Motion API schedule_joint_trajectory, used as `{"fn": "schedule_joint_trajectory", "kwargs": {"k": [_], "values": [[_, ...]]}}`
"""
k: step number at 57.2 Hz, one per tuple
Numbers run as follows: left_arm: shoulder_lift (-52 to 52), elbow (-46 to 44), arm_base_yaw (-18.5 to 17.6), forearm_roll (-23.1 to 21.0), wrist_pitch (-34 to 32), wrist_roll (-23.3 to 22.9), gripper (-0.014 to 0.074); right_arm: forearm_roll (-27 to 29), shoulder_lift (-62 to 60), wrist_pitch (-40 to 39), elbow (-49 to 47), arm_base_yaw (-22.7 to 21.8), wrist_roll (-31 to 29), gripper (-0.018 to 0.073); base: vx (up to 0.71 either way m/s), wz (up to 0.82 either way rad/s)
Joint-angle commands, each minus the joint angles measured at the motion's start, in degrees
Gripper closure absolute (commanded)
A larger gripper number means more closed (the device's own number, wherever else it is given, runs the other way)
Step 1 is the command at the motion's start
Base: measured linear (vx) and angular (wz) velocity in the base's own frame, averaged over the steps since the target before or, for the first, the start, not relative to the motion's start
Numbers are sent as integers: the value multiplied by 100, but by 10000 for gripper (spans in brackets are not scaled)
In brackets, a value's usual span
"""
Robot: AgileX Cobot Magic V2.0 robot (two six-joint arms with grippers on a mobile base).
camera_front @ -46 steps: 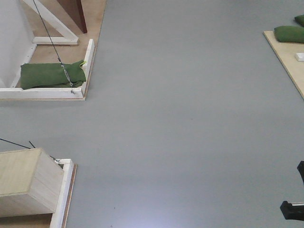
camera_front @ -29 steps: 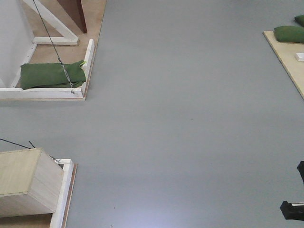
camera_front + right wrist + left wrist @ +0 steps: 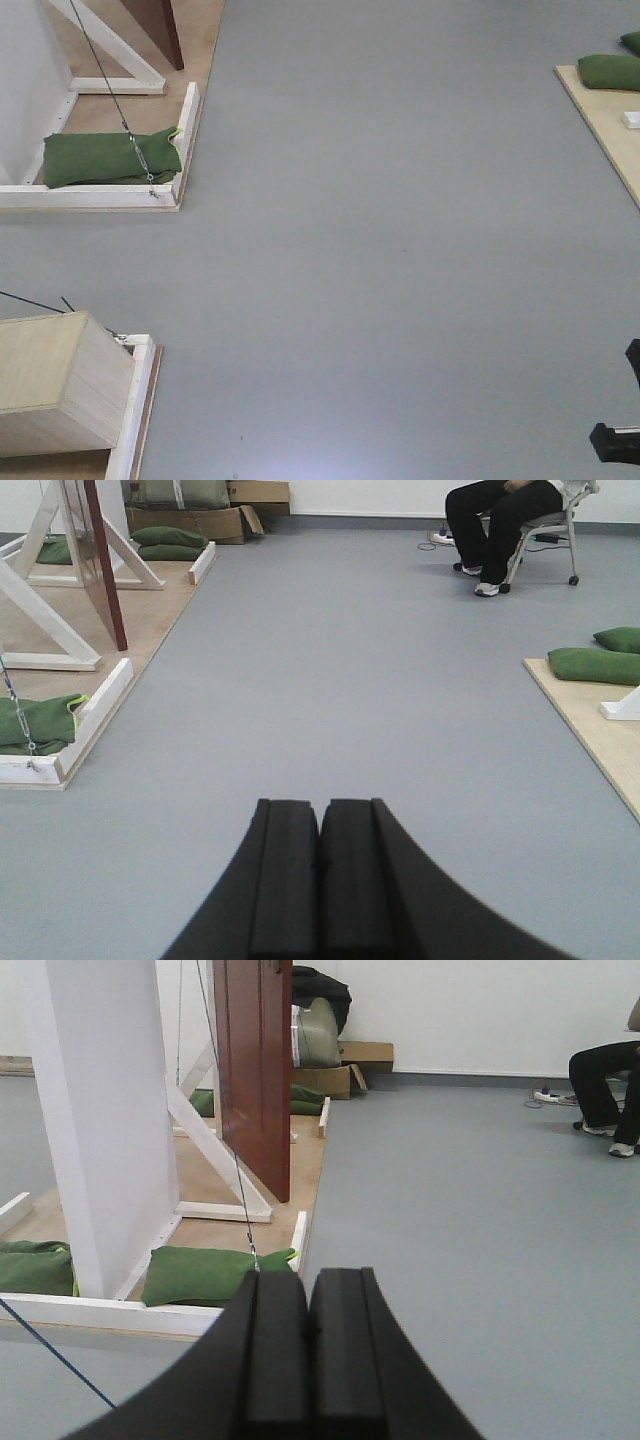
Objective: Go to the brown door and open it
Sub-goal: 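Drive the base forward toward the brown door frame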
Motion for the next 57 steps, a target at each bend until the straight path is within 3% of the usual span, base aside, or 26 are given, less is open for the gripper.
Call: {"fn": "schedule_joint_trajectory", "kwargs": {"k": [1,57], "values": [[-75,-99,3,3,-463,-8,600,-38,-85,-453,28,-16,-32,559,0,0],[-75,-99,3,3,-463,-8,600,-38,-80,-453,28,-16,-32,559,11,3]]}}
